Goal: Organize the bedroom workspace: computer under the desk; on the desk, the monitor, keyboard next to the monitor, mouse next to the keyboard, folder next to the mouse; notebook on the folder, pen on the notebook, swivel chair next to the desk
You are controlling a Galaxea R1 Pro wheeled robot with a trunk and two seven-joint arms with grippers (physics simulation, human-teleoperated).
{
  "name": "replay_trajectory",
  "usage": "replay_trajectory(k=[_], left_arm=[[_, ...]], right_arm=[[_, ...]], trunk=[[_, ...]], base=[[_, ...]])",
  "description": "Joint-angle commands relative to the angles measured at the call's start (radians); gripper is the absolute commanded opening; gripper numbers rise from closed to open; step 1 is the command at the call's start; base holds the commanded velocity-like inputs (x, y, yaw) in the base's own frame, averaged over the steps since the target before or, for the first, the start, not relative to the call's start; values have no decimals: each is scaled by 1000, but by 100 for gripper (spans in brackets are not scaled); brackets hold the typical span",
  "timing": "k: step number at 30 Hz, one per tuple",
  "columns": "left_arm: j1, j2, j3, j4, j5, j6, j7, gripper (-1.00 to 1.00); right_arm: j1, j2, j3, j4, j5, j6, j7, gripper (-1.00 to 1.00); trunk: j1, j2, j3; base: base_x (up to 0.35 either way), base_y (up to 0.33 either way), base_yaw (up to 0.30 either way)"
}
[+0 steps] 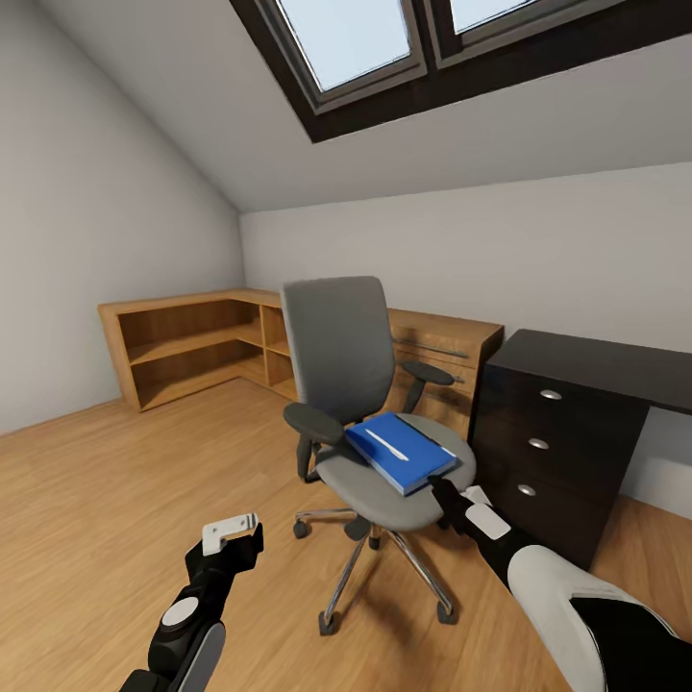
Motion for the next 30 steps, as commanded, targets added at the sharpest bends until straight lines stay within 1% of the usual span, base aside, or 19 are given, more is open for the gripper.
replay_trajectory(k=[1, 13, 30], left_arm=[[-1, 0, -2, -1, 8, 3, 8, 100], [-1, 0, -2, -1, 8, 3, 8, 100], [-1, 0, -2, -1, 8, 4, 8, 100]], right_arm=[[0, 0, -6, -1, 0, 5, 0, 100], [0, 0, -6, -3, 0, 5, 0, 100], [0, 1, -4, -3, 0, 5, 0, 100]], trunk=[[0, 0, -1], [0, 0, -1], [0, 0, -1]], base=[[18, 0, 0], [21, 0, 0], [281, 0, 0]])
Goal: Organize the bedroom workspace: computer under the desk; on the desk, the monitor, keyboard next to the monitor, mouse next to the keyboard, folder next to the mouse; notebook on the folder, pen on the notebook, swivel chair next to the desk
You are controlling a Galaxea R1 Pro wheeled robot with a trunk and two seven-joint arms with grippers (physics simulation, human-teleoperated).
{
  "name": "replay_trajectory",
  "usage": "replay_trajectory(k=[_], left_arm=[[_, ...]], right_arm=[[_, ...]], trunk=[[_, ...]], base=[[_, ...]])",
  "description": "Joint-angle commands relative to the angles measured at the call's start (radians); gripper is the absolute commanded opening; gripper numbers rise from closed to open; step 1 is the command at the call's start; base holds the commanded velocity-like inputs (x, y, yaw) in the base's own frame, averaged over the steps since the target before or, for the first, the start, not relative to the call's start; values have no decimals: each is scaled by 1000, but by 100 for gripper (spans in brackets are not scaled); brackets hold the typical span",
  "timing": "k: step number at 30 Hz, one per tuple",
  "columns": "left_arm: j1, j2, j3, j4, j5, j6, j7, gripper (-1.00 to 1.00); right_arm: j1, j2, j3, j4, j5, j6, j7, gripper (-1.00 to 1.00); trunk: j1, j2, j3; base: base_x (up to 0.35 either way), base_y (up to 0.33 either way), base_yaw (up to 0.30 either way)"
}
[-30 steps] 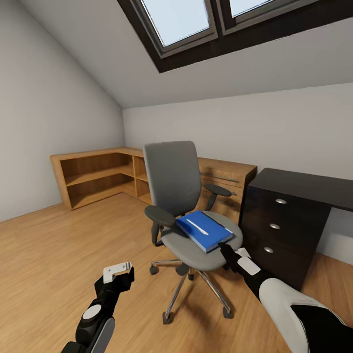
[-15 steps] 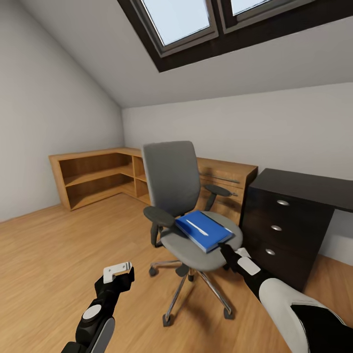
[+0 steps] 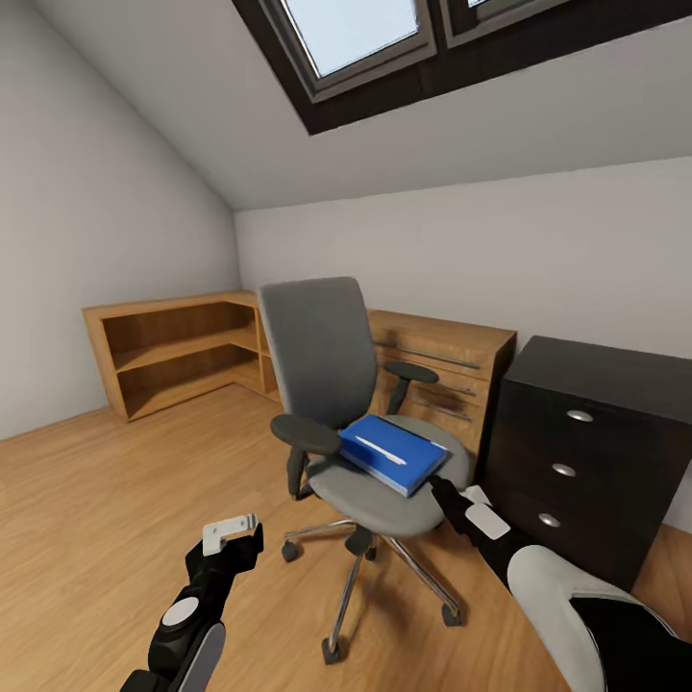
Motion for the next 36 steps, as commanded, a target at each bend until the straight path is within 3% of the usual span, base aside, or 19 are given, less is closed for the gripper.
replay_trajectory(k=[1, 15, 36], left_arm=[[-1, 0, -2, -1, 8, 3, 8, 100], [-1, 0, -5, 0, 8, 3, 8, 100], [-1, -3, -8, -2, 10, 2, 8, 100]], right_arm=[[0, 0, -6, -2, -3, 5, 1, 100], [0, 1, -6, -1, -3, 5, 1, 100], [0, 11, -4, 4, -4, 16, 1, 100]], trunk=[[0, 0, -1], [0, 0, -1], [0, 0, -1]], base=[[109, 0, 0], [-147, 0, 0], [-9, 0, 0]])
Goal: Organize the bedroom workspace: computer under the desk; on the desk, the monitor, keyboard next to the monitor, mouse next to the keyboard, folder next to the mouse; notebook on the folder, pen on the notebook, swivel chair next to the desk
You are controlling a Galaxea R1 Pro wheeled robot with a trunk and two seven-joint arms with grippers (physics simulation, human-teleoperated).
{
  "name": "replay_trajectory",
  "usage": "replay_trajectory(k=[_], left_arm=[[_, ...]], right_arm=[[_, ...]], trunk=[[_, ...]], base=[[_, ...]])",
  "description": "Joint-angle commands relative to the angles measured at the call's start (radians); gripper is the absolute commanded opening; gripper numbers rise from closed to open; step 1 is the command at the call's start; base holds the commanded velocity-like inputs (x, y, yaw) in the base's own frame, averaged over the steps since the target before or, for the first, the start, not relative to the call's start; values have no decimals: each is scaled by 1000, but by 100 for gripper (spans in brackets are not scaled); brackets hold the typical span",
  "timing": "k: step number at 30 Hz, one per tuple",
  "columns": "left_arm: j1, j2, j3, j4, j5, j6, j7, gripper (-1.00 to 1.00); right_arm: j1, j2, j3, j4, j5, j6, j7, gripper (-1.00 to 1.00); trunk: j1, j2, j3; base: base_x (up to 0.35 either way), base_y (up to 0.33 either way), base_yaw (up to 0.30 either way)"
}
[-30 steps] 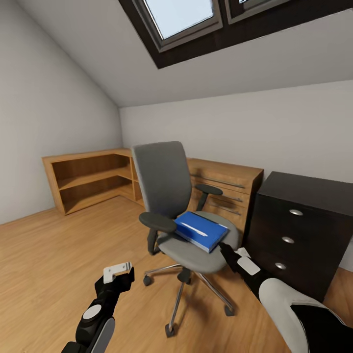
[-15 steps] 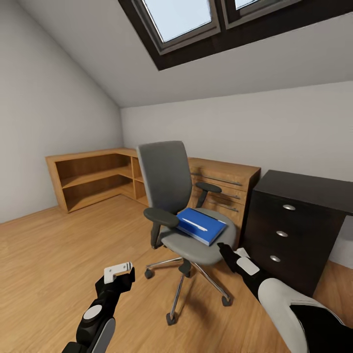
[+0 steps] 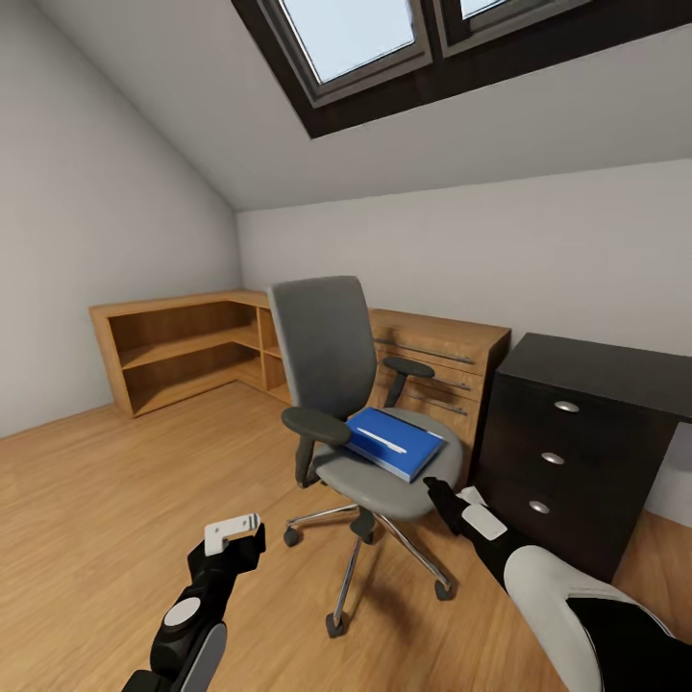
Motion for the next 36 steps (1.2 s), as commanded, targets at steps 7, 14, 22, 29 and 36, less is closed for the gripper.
replay_trajectory(k=[7, 14, 22, 29, 36], left_arm=[[0, -2, -3, -2, 8, 2, 8, 100], [-1, -2, -3, -2, 9, 2, 8, 100], [0, -1, -2, -2, 9, 3, 8, 100], [-1, 1, -2, -2, 9, 3, 8, 100], [-1, 1, -2, -2, 9, 3, 8, 100]], right_arm=[[0, 0, -6, -1, 0, 4, 0, 100], [0, 1, -6, -1, 0, 3, 2, 100], [0, 6, -6, -2, 1, 0, 7, 100], [0, 8, -6, -1, 2, 2, 9, 100], [0, 8, -6, -2, 2, 1, 10, 100]], trunk=[[6, -9, -24], [7, -9, -31], [7, -9, -31], [7, -9, -31], [7, -9, -31]], base=[[0, 0, 0], [0, 0, 0], [0, 0, 0], [0, 0, 0], [149, 141, 0]])
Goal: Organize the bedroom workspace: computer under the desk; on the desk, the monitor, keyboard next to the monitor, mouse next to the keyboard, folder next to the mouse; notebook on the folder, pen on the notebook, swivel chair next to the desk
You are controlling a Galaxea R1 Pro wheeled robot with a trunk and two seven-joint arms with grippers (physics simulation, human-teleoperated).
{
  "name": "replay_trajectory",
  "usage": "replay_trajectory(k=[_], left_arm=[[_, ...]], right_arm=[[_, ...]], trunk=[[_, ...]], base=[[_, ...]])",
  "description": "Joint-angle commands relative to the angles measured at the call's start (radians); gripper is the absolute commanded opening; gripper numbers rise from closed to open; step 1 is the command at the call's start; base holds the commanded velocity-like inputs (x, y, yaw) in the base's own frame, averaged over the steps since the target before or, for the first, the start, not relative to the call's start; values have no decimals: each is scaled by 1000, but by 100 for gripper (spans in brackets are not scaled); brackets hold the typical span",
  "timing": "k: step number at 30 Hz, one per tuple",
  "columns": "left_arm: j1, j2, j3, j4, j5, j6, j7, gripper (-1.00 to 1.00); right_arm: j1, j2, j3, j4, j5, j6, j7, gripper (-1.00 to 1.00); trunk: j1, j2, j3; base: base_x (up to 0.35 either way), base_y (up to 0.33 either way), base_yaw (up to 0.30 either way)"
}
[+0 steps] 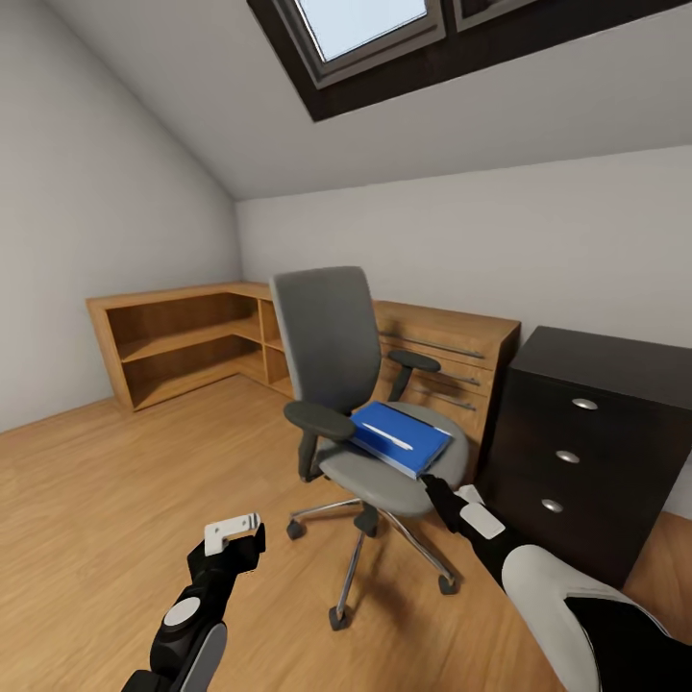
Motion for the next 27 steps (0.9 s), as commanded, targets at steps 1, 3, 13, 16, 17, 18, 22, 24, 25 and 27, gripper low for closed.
replay_trajectory(k=[1, 3, 13, 16, 17, 18, 22, 24, 25, 27], left_arm=[[-1, 0, -2, -1, 8, 3, 8, 100], [-1, 0, -2, -1, 8, 2, 8, 100], [-1, 1, -2, -1, 8, 2, 8, 100], [-1, 1, -2, -1, 8, 2, 8, 100], [-1, 1, -2, -1, 8, 2, 8, 100], [-1, 1, -2, -1, 8, 2, 8, 100], [-1, 1, -2, -1, 8, 2, 8, 100], [-1, 1, -2, -1, 8, 2, 8, 100], [-1, 1, -2, -1, 8, 2, 8, 100], [-1, 1, -2, -1, 8, 3, 8, 100]], right_arm=[[0, 1, 7, 6, -3, 3, -1, 100], [0, 1, 7, 6, -3, 3, -1, 100], [0, 1, 7, 5, -3, 3, -1, 100], [0, 1, 7, 6, -3, 3, -1, 100], [0, 0, 7, 5, -3, 3, -2, 100], [0, 0, 7, 5, -3, 4, -3, 100], [0, 1, 9, 3, -3, 4, -4, 100], [0, 1, 9, 3, -2, 4, -4, 100], [0, 1, 9, 2, -2, 4, -4, 100], [0, 1, 8, 3, -3, 4, -4, 100]], trunk=[[0, 0, -1], [0, 0, -1], [0, 0, -1], [0, 0, -1], [0, 0, -1], [0, 0, -1], [0, 0, -1], [0, 0, -1], [0, 0, -1], [0, 0, -1]], base=[[208, 200, 0], [212, 205, 0], [215, 207, 0], [215, 207, 0], [217, 208, 0], [217, 208, 0], [218, 207, 0], [219, 206, 0], [219, 204, 0], [223, 190, 0]])
